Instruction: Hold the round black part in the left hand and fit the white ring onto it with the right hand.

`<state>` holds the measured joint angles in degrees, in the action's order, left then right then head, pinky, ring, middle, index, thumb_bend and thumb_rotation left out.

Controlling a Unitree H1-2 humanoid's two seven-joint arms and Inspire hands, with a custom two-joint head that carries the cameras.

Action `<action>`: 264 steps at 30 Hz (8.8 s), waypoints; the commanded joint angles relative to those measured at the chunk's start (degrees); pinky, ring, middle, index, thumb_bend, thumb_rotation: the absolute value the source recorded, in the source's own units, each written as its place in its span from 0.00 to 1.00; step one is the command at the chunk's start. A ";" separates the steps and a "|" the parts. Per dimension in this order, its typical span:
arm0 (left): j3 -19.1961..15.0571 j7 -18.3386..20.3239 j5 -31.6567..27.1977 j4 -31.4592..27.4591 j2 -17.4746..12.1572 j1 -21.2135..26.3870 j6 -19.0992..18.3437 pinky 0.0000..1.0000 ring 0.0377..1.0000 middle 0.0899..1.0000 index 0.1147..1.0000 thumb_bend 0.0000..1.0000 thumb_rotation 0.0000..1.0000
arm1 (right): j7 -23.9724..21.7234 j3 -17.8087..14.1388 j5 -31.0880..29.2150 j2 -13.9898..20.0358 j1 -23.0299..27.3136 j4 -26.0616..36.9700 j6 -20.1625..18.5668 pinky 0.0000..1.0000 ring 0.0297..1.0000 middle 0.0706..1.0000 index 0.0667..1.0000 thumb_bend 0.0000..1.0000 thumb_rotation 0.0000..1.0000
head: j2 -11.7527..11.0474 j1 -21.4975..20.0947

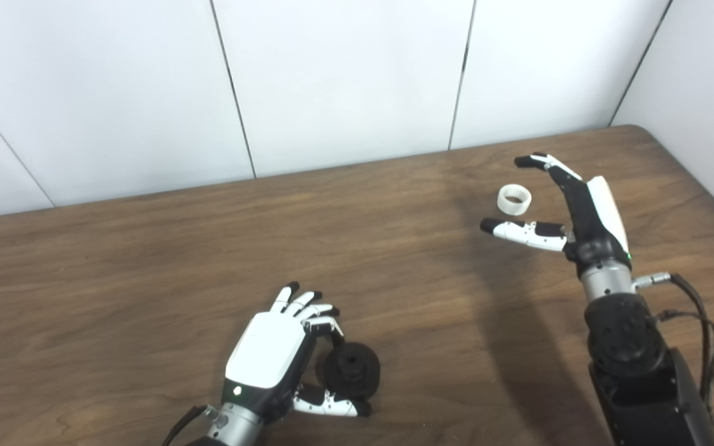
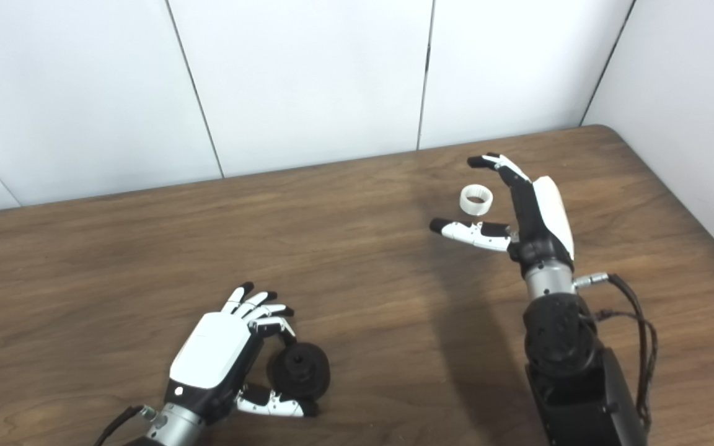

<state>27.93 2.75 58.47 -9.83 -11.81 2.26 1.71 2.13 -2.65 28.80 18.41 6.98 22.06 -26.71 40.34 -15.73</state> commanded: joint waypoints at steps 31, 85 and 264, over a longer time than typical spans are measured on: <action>-0.98 1.46 -0.02 -0.65 -1.97 -0.93 0.92 1.00 0.88 0.76 0.42 0.52 0.05 | -8.79 6.66 7.82 13.32 20.93 -27.81 -0.05 1.00 1.00 0.98 0.71 0.91 0.25 | -0.19 -3.59; -1.30 2.71 0.63 -2.34 -1.63 -1.49 0.46 1.00 0.89 0.76 0.42 0.52 0.05 | -14.64 7.75 12.91 12.10 25.77 -37.68 -0.17 1.00 1.00 0.91 0.66 0.87 0.30 | 0.47 -2.92; 0.17 3.71 4.16 -3.73 3.21 -0.98 -2.70 1.00 0.91 0.76 0.42 0.52 0.05 | -49.28 21.36 23.27 -5.90 6.28 14.53 5.89 1.00 0.98 0.83 0.45 0.52 0.13 | 6.69 7.82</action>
<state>27.94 6.58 62.66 -12.86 -8.91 0.68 -1.47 -49.14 18.78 52.05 12.88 12.13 35.59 -22.20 47.02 -7.91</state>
